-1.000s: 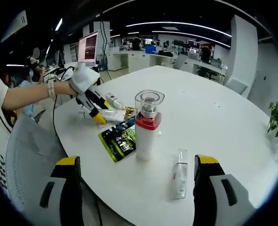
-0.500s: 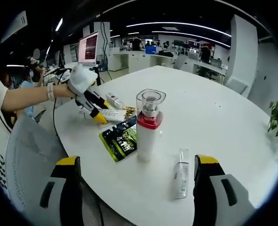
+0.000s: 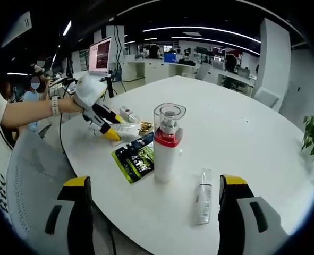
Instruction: Arrange the skincare products in the storage area until every visible bottle or jar stands upright without overlapping.
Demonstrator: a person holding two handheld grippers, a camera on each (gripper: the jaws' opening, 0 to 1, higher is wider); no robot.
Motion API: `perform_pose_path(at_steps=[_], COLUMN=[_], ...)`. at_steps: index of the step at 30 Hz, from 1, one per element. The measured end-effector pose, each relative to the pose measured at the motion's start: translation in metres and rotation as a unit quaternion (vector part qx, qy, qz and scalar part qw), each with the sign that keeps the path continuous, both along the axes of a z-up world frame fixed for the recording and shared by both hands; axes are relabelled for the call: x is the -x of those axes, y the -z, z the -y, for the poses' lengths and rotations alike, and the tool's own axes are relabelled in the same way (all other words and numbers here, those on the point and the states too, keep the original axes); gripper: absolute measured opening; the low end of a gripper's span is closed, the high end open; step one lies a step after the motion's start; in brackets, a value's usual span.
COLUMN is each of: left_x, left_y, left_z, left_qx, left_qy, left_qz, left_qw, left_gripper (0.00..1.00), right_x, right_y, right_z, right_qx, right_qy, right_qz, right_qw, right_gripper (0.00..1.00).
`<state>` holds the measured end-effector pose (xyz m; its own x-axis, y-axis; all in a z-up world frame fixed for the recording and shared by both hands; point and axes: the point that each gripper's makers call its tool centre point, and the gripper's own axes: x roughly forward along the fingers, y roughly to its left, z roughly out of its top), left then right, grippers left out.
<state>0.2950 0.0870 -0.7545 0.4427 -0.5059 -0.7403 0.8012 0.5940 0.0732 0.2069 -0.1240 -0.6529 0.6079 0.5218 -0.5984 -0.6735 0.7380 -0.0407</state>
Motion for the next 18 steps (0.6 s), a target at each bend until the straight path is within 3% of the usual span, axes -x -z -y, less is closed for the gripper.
perform_pose_path(at_steps=[14, 18], left_x=[0.005, 0.010], left_y=[-0.024, -0.029], left_z=[0.007, 0.009], left_qx=[0.043, 0.051], left_qy=[-0.013, -0.012], left_qz=[0.023, 0.031], left_qw=[0.9987, 0.9981], left_gripper=[0.29, 0.29], right_x=[0.003, 0.004], right_y=[-0.004, -0.001], right_z=[-0.005, -0.001], right_qx=[0.005, 0.025], right_qy=[-0.011, -0.013], right_qz=[0.009, 0.012], right_qw=[0.9999, 0.9995], right_gripper=[1.00, 1.00])
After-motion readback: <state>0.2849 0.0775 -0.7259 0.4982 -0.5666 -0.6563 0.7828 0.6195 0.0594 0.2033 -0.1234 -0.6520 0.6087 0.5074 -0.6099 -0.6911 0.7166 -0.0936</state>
